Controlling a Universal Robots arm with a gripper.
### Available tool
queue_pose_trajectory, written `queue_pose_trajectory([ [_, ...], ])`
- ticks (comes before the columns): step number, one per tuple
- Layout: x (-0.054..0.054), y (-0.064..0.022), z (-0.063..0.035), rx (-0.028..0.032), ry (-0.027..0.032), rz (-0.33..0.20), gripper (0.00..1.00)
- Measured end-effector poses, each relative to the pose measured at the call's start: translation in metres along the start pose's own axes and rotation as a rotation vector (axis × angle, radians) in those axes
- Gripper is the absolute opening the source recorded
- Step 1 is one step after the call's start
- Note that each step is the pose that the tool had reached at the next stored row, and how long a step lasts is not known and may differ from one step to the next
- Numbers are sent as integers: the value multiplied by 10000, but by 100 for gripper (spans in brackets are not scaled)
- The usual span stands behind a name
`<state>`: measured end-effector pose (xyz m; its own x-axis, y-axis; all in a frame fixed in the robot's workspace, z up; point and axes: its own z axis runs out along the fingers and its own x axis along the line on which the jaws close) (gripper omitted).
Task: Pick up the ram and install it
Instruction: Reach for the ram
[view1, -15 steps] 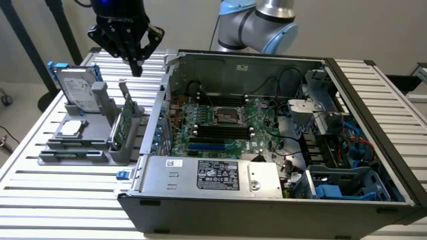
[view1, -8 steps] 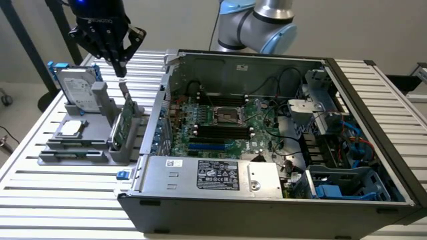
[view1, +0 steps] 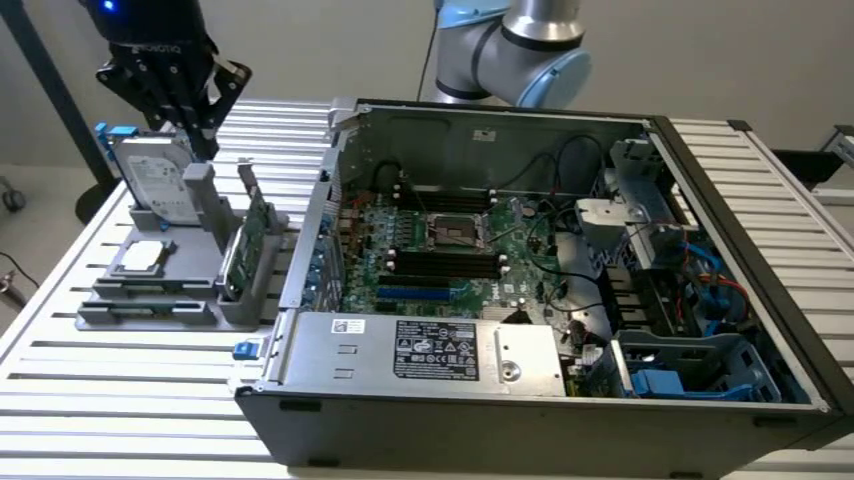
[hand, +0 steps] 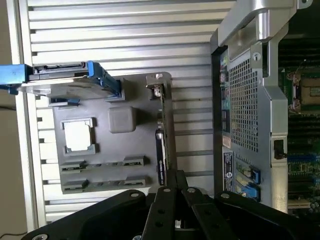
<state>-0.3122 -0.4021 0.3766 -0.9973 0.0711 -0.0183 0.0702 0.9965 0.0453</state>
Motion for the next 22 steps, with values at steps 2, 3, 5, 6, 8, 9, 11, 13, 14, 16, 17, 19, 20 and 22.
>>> queue_pose_trajectory([
  [2, 93, -7, 21, 12, 3, 1, 11],
  [3, 138, -11, 32, 18, 4, 1, 11],
  [5, 230, -19, 53, 29, 7, 0, 11],
  [6, 275, -23, 64, 34, 9, 0, 11],
  [8, 368, -30, 87, 45, 13, 1, 11],
  [9, 411, -34, 98, 49, 14, 0, 11],
  [11, 501, -42, 120, 59, 17, 0, 11],
  [13, 595, -50, 143, 68, 21, 0, 11],
  [14, 641, -53, 154, 73, 23, 1, 11],
  [16, 731, -61, 176, 82, 27, 0, 11],
  [17, 776, -65, 187, 86, 29, -1, 11],
  [19, 868, -73, 210, 96, 34, 0, 11],
  [20, 913, -78, 221, 99, 41, 0, 11],
  [22, 963, -95, 241, 103, 90, 3, 11],
])
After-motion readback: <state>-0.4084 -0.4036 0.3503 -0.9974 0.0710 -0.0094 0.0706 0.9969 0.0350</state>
